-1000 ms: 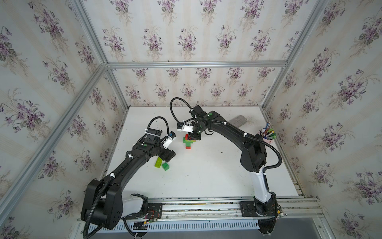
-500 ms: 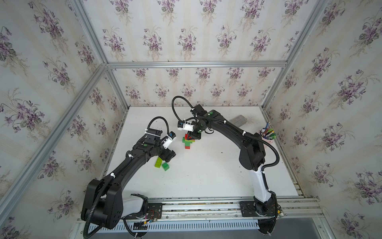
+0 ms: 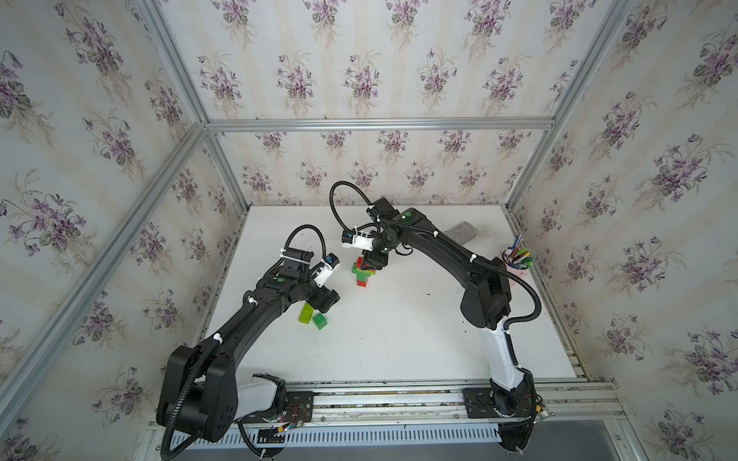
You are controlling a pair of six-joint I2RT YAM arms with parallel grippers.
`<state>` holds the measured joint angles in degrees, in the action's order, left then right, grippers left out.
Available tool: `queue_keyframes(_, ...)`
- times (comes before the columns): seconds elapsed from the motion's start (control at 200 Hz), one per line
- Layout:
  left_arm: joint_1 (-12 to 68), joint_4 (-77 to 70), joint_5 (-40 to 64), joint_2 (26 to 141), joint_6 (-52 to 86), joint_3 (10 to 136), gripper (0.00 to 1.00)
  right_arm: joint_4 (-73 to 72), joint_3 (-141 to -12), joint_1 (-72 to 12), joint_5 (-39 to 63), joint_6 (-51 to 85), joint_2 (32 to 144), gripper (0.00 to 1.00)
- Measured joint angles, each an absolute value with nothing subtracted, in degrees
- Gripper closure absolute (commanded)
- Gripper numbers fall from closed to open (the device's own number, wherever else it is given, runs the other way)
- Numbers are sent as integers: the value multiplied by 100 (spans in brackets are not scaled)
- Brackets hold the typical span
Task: Assemble a spoon with lego
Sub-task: Assemble the lego brick with the lego brick.
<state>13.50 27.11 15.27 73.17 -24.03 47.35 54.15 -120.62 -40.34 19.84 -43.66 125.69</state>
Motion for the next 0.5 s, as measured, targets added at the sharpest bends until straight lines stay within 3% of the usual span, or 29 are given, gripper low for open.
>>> queue_keyframes(0.28, 1352, 3264, 1221, 7199, -2239, 5098, 9, 5376, -12011, -4032, 1813, -4353, 12479, 32)
queue_keyframes(0.5, 1439, 4244, 639, 7048, -2082, 5406, 8, 4799, -11257, -4021, 1857, -4375, 11583, 31)
